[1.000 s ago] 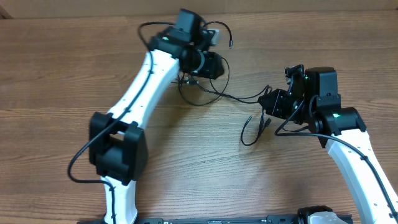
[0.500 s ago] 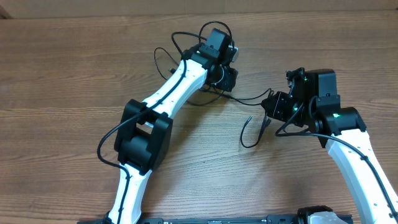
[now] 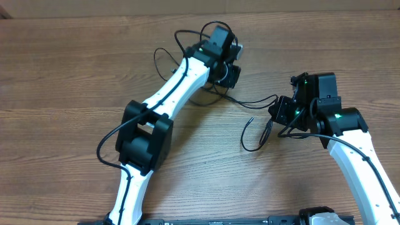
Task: Untangle cables
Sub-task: 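Lift the left gripper up and back, pulling the strand away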
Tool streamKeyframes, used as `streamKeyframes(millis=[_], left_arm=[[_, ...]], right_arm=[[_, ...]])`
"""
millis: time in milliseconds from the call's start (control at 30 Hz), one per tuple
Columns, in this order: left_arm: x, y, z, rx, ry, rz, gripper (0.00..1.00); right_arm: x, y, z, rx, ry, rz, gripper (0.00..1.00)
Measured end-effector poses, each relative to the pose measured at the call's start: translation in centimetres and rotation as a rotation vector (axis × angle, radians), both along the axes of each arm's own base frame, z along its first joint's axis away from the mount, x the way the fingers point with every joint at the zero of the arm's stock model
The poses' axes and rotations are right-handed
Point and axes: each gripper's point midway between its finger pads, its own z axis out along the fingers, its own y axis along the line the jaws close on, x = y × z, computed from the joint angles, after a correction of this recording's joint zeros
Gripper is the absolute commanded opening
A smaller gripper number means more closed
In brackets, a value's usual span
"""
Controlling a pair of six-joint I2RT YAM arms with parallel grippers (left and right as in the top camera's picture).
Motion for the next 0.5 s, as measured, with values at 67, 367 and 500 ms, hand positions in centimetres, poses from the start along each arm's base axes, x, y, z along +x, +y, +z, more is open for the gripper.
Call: streamKeyframes(millis=[67,367,500], left_arm=[[1.1,0.5,3.6,-0.037,-0.052,0.016,0.04],[2.4,9.6,30.2,-0.318,-0.539,0.132,0.04],[-0.8,15.2,39.1,-0.382,-0.735,0.187,0.04]], right_arm=[[0.0,0.0,0.0,-0.002,0.001,-0.002,0.04],[0.0,-0.1,0.0,-0.003,0.000,-0.002,0.04],[0.0,-0.1,0.0,-0.006,0.001,-0.004,0.04]])
